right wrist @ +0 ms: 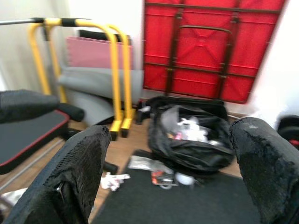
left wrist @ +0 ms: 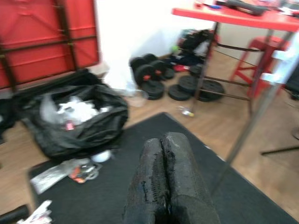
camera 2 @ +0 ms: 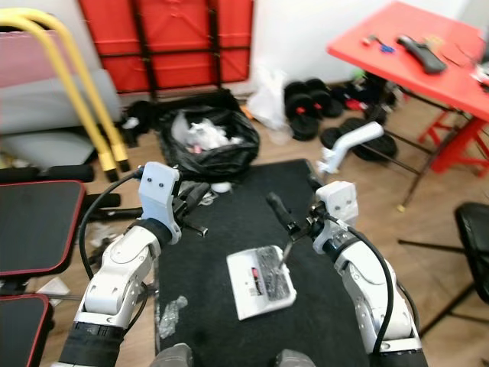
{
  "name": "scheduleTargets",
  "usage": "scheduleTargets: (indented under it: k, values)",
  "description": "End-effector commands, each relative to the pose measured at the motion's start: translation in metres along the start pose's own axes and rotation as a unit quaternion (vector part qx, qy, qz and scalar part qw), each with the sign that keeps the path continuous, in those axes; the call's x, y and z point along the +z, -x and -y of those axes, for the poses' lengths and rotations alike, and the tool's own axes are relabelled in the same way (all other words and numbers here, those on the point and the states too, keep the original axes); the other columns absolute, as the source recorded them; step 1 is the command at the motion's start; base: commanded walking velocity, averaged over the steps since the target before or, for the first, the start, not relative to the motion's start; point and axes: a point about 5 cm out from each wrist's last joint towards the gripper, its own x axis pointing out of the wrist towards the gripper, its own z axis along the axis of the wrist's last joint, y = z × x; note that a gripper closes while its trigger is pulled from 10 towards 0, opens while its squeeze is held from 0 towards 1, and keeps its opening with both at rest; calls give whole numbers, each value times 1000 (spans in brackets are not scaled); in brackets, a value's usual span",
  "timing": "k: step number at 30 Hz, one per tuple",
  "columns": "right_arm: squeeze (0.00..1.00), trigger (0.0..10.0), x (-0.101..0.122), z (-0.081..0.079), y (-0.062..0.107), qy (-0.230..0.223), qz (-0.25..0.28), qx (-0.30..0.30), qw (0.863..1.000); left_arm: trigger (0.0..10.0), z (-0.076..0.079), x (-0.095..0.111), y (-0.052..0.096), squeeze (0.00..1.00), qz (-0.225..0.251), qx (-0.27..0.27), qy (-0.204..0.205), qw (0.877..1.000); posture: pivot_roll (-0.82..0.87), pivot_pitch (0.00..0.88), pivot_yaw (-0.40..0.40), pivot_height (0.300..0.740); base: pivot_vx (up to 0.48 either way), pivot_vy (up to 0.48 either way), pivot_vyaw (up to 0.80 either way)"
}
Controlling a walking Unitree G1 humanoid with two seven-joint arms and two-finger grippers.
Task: Sweep floor
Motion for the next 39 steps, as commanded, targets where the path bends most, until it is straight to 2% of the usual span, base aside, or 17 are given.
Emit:
scheduleTargets:
  k: [1,7,16,39]
  values:
    - [0,10000,-1,-1,1,4,-1,2,1000,10000,3,0,-3,0,-3,4,-16,1000,-162,0,-102,740,0,0,794]
    - [0,10000,0,-1,3,9,1,-2,1000,10000,7,-3,-4,0,-11,-6,-24,1000,-172,0,-101,740,0,0,794]
    - [0,10000,0,0,0,11,-2,10,1000,10000,3,0,-5,0,-7,3,-14,1000,-166,3,-123,740,0,0,794]
    - [0,10000,0,2,0,11,-3,4,1000,10000,-1,0,-6,0,-12,4,-34,999,-165,12,-123,740,0,0,793]
